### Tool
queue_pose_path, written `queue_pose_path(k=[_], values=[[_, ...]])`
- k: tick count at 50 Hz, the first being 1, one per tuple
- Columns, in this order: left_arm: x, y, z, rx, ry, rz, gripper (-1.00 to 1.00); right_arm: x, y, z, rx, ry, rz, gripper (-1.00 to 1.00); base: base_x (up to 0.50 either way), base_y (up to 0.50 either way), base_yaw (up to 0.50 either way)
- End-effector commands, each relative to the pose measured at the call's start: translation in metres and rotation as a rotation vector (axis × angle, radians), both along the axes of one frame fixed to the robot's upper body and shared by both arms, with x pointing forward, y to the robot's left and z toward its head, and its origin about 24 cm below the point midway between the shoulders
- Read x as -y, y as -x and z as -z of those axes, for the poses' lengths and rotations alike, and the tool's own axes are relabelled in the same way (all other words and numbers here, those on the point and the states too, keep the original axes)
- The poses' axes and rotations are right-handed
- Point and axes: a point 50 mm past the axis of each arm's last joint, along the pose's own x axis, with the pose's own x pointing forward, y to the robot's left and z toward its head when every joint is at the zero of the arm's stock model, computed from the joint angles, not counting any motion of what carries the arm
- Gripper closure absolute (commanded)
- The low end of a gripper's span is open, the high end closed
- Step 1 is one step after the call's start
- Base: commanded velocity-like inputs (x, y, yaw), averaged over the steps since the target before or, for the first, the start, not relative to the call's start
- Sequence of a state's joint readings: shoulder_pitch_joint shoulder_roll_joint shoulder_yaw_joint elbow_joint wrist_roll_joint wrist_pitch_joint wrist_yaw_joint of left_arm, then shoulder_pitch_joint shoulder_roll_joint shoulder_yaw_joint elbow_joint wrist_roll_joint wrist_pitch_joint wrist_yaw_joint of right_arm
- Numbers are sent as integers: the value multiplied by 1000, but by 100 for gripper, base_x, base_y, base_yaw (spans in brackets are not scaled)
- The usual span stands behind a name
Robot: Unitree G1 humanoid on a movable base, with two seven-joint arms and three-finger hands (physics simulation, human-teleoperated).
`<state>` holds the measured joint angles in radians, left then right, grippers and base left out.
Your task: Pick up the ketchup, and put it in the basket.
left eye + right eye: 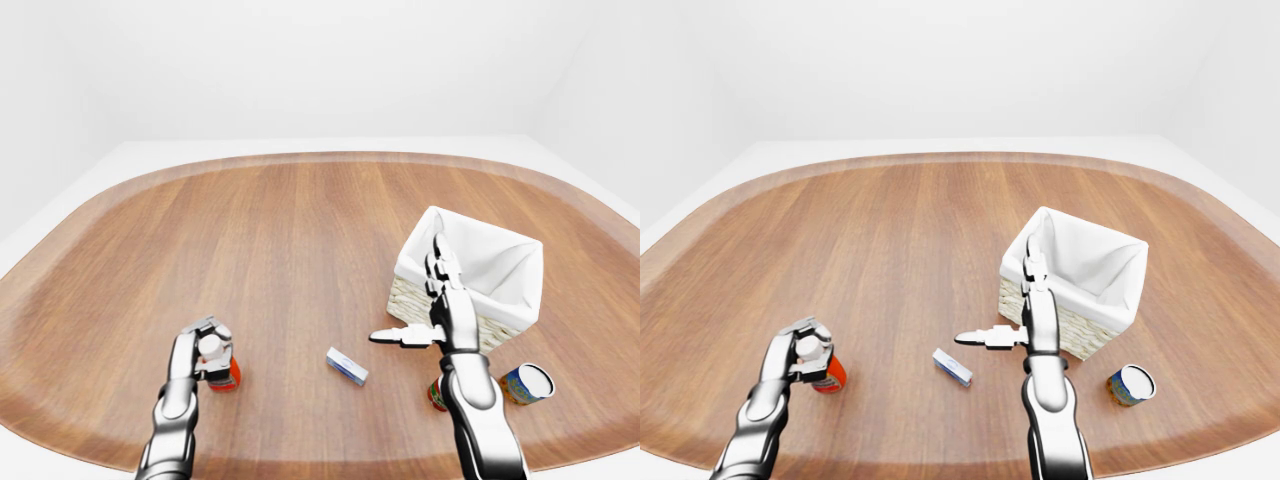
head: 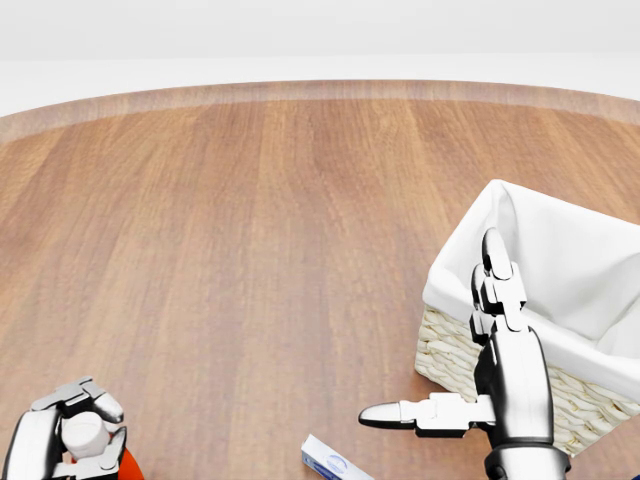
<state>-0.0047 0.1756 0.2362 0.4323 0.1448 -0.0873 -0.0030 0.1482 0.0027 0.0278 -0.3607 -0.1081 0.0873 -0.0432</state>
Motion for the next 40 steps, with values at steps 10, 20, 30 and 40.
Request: queue_pose_path(k=[10,20,30,40], values=[[10,-1,-14,83,34,16,100,0,2,-2,9,2,1,-100,0,0,0],[45,-11,-81,378,29,157,98,1,2,-3,11,2,2,-100,0,0,0],[75,-15,-112,435,23,246,98,1,3,-5,19,2,3,-100,0,0,0],[101,-20,-138,519,25,328,98,1,3,-5,20,2,0,-100,0,0,0]])
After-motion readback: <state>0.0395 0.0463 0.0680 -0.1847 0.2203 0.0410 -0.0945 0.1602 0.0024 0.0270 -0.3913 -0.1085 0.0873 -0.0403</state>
